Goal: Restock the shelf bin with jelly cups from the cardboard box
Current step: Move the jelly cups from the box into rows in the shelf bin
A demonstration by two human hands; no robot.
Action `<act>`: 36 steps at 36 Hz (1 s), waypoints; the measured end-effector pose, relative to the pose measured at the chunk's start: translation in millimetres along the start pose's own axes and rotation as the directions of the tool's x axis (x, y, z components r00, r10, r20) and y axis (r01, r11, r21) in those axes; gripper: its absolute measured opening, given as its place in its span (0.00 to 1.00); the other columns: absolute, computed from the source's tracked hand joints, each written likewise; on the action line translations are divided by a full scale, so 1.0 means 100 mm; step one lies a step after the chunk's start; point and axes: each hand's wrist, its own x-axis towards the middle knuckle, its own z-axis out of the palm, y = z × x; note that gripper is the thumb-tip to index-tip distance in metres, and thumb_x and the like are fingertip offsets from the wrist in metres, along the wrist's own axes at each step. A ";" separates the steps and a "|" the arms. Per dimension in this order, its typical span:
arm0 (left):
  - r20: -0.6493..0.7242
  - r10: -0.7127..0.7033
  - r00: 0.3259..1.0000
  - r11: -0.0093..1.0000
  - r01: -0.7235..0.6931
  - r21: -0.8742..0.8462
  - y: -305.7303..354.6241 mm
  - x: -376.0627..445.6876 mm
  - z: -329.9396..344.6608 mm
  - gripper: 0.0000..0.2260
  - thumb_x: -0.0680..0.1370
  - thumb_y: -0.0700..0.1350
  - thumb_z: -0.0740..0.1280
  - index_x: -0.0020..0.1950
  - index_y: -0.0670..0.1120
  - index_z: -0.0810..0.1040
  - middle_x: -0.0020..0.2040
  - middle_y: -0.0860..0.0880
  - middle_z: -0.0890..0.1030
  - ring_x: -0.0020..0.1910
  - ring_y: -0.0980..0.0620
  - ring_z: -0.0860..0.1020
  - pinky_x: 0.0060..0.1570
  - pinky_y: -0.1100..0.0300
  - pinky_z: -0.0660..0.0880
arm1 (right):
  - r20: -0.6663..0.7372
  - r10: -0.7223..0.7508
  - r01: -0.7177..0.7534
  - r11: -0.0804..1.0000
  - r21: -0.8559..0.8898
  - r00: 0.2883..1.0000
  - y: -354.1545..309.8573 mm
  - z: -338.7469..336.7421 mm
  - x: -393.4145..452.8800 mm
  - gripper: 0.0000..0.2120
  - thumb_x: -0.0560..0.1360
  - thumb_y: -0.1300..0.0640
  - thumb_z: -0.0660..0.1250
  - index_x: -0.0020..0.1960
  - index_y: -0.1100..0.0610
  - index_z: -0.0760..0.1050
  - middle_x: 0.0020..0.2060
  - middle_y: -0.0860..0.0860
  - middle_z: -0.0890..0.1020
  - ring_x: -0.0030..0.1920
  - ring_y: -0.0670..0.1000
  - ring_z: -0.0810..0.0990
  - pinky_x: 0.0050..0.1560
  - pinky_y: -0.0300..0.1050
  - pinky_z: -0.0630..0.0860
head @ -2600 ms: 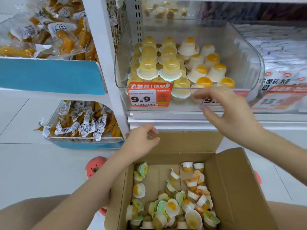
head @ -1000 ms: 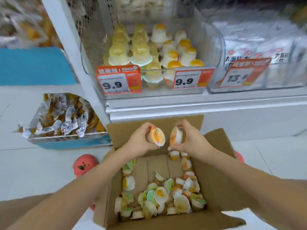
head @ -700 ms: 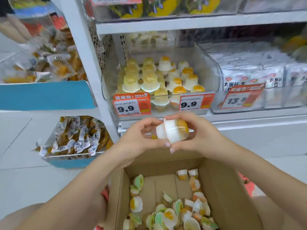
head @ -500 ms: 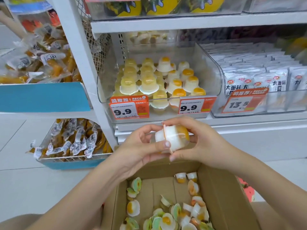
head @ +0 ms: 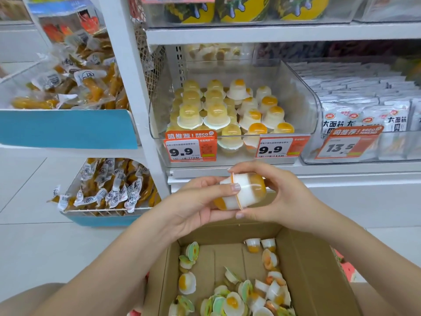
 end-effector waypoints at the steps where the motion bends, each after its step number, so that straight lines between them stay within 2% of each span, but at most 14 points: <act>1: 0.015 -0.010 1.000 0.999 0.010 -0.032 0.02 -0.01 0.00 0.27 0.67 0.40 0.70 0.64 0.34 0.71 0.58 0.36 0.79 0.55 0.42 0.80 0.50 0.52 0.80 | -0.020 0.021 -0.020 0.999 0.044 1.000 -0.01 -0.01 0.01 0.28 0.61 0.54 0.79 0.59 0.45 0.75 0.54 0.40 0.79 0.56 0.45 0.77 0.55 0.39 0.75; 3: 0.021 -0.018 1.000 1.000 0.018 0.002 0.09 -0.03 -0.01 0.26 0.69 0.43 0.71 0.64 0.39 0.71 0.60 0.40 0.79 0.55 0.44 0.81 0.54 0.50 0.79 | -0.105 0.075 -0.059 0.987 0.151 0.992 -0.04 -0.07 0.06 0.26 0.59 0.51 0.78 0.56 0.45 0.77 0.53 0.41 0.80 0.54 0.45 0.78 0.54 0.41 0.76; 5: -0.039 0.045 0.998 0.938 -0.029 0.345 0.19 -0.08 -0.04 0.26 0.71 0.52 0.72 0.66 0.47 0.69 0.63 0.49 0.76 0.58 0.51 0.79 0.58 0.51 0.77 | -0.214 0.141 -0.105 0.980 0.172 0.967 -0.09 -0.21 0.18 0.26 0.59 0.51 0.80 0.55 0.42 0.77 0.50 0.43 0.81 0.51 0.46 0.79 0.52 0.44 0.78; 6: -0.076 0.113 0.991 0.793 -0.044 0.608 0.24 -0.11 -0.09 0.26 0.73 0.56 0.70 0.67 0.50 0.67 0.64 0.54 0.74 0.60 0.55 0.77 0.59 0.55 0.75 | -0.265 0.168 -0.130 0.979 0.157 0.950 -0.12 -0.31 0.27 0.25 0.60 0.53 0.81 0.54 0.42 0.78 0.47 0.43 0.81 0.48 0.46 0.79 0.49 0.43 0.79; 7: -0.082 0.198 0.977 0.565 -0.046 0.824 0.28 -0.12 -0.16 0.26 0.73 0.59 0.68 0.68 0.53 0.65 0.64 0.57 0.71 0.62 0.58 0.73 0.60 0.60 0.72 | -0.308 0.183 -0.149 0.980 0.131 0.933 -0.13 -0.42 0.38 0.24 0.61 0.55 0.80 0.54 0.43 0.78 0.45 0.43 0.80 0.44 0.45 0.78 0.44 0.39 0.79; 8: -0.043 0.268 0.962 0.330 -0.050 0.943 0.30 -0.11 -0.23 0.28 0.73 0.59 0.67 0.69 0.54 0.63 0.65 0.57 0.68 0.63 0.58 0.70 0.61 0.62 0.69 | -0.345 0.187 -0.169 0.982 0.080 0.920 -0.16 -0.52 0.52 0.23 0.62 0.56 0.80 0.54 0.44 0.77 0.43 0.42 0.79 0.42 0.44 0.77 0.39 0.35 0.77; 9: -0.005 0.307 0.952 0.189 -0.056 0.980 0.31 -0.09 -0.29 0.28 0.74 0.57 0.68 0.70 0.54 0.62 0.67 0.56 0.66 0.65 0.57 0.68 0.62 0.62 0.67 | -0.369 0.178 -0.190 0.982 0.003 0.912 -0.18 -0.63 0.67 0.23 0.63 0.56 0.79 0.55 0.45 0.77 0.43 0.42 0.78 0.41 0.43 0.76 0.37 0.31 0.75; 10: 0.008 0.325 0.946 0.135 -0.055 0.989 0.32 -0.06 -0.34 0.29 0.74 0.55 0.69 0.71 0.53 0.61 0.69 0.55 0.65 0.66 0.56 0.67 0.63 0.61 0.66 | -0.380 0.173 -0.218 0.973 -0.079 0.909 -0.19 -0.71 0.84 0.24 0.63 0.55 0.79 0.57 0.47 0.77 0.45 0.42 0.77 0.41 0.43 0.76 0.36 0.30 0.73; 14: -0.018 0.421 0.907 0.153 -0.052 0.987 0.42 0.01 -0.45 0.25 0.76 0.51 0.67 0.71 0.52 0.63 0.70 0.54 0.66 0.67 0.56 0.65 0.64 0.63 0.64 | -0.358 0.267 -0.387 0.864 -0.322 0.895 -0.07 -0.95 1.50 0.30 0.64 0.49 0.78 0.62 0.55 0.74 0.53 0.51 0.78 0.50 0.50 0.77 0.39 0.37 0.72; 17: -0.027 0.448 0.894 0.016 0.023 1.000 0.46 0.01 -0.55 0.22 0.77 0.50 0.64 0.70 0.51 0.63 0.69 0.52 0.67 0.67 0.52 0.67 0.64 0.52 0.69 | -0.310 0.340 -0.448 0.791 -0.416 0.888 0.02 -0.99 1.85 0.32 0.64 0.46 0.78 0.64 0.55 0.72 0.53 0.52 0.77 0.51 0.52 0.77 0.43 0.41 0.73; 21: -0.036 0.411 0.911 -0.173 0.117 0.978 0.45 0.05 -0.63 0.23 0.76 0.47 0.63 0.71 0.50 0.62 0.70 0.49 0.66 0.66 0.47 0.68 0.60 0.46 0.72 | -0.240 0.398 -0.460 0.678 -0.573 0.886 0.14 -0.94 2.09 0.40 0.65 0.46 0.77 0.71 0.57 0.66 0.62 0.56 0.74 0.58 0.56 0.75 0.53 0.47 0.73; 23: -0.040 0.393 0.919 -0.154 0.108 0.982 0.46 0.07 -0.64 0.23 0.76 0.46 0.63 0.71 0.50 0.62 0.69 0.49 0.66 0.65 0.47 0.68 0.59 0.47 0.72 | -0.221 0.417 -0.462 0.665 -0.587 0.881 0.19 -0.90 2.14 0.42 0.65 0.47 0.77 0.72 0.59 0.63 0.65 0.56 0.72 0.62 0.58 0.74 0.56 0.48 0.73; 28: -0.023 0.338 0.941 -0.196 0.095 0.976 0.39 0.13 -0.64 0.21 0.76 0.42 0.62 0.69 0.50 0.65 0.65 0.49 0.68 0.63 0.46 0.70 0.54 0.50 0.72 | -0.224 0.414 -0.459 0.656 -0.599 0.883 0.31 -0.85 2.18 0.43 0.64 0.50 0.79 0.72 0.60 0.63 0.64 0.57 0.73 0.62 0.59 0.73 0.50 0.45 0.70; 36: -0.027 0.291 0.956 -0.168 0.079 0.983 0.36 0.16 -0.61 0.19 0.76 0.39 0.61 0.67 0.50 0.68 0.66 0.49 0.69 0.63 0.47 0.70 0.56 0.50 0.72 | -0.200 0.379 -0.409 0.627 -0.663 0.904 0.38 -0.79 2.17 0.39 0.63 0.54 0.80 0.68 0.57 0.65 0.61 0.57 0.74 0.57 0.59 0.74 0.48 0.49 0.75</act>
